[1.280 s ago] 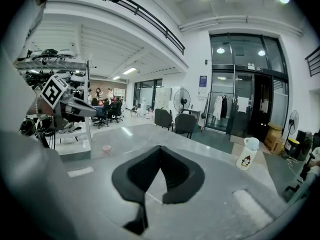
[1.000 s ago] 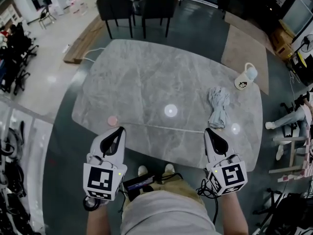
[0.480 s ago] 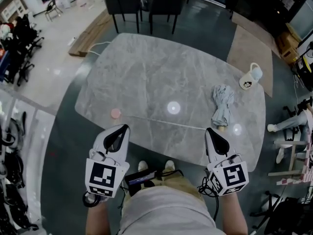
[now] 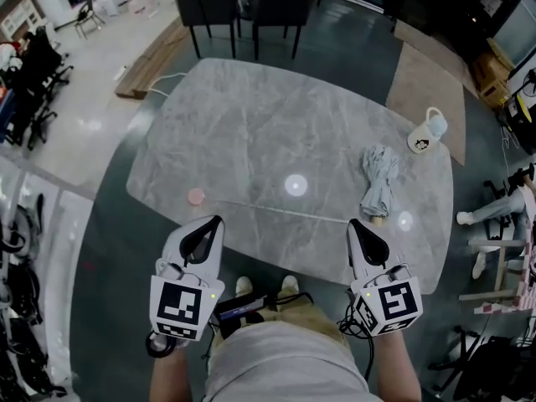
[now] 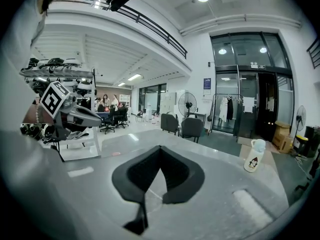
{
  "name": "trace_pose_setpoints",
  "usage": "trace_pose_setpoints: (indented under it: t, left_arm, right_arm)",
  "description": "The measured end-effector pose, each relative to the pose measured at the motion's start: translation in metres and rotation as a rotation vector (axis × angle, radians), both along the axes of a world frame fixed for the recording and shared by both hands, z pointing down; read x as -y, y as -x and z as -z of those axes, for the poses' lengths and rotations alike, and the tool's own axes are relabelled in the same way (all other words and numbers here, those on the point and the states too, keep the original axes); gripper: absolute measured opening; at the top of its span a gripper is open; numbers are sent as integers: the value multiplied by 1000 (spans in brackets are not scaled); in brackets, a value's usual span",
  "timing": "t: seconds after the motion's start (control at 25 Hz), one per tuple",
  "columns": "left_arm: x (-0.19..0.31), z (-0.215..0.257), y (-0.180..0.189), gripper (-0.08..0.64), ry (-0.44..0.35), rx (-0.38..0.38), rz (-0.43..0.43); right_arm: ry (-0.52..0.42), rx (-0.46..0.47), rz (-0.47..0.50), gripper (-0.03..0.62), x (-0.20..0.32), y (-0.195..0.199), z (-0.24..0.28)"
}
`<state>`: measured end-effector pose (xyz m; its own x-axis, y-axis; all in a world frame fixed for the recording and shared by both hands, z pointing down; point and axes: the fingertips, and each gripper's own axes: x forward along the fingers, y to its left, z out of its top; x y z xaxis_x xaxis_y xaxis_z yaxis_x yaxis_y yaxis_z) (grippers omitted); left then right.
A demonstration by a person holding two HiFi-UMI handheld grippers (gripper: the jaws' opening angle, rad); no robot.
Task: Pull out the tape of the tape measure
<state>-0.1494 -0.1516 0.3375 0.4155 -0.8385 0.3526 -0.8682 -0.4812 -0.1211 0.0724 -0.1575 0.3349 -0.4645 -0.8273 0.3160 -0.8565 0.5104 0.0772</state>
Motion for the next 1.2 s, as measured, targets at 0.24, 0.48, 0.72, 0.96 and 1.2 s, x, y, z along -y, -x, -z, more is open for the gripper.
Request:
trace_pose_setpoints:
  t: [0.24, 0.48, 0.72, 0.96, 1.2]
  left_arm:
    - [2, -1, -3, 12, 0, -19, -1]
    - [4, -1, -7, 12, -7, -23, -12]
    - [6, -3, -5, 12, -4, -27, -7]
    - [8, -5, -9, 12, 0, -28, -11]
    - [9, -6, -7, 12, 3, -27, -11]
  right_arm:
    - [-2, -2, 4, -5, 3, 3, 1]
    - [-3, -1, 7, -5, 4, 6, 1]
    - [0, 2, 9, -5, 5, 8, -1]
    - [1, 0, 15, -5, 8, 9, -1]
    - [6, -4, 15, -5, 8, 11, -2]
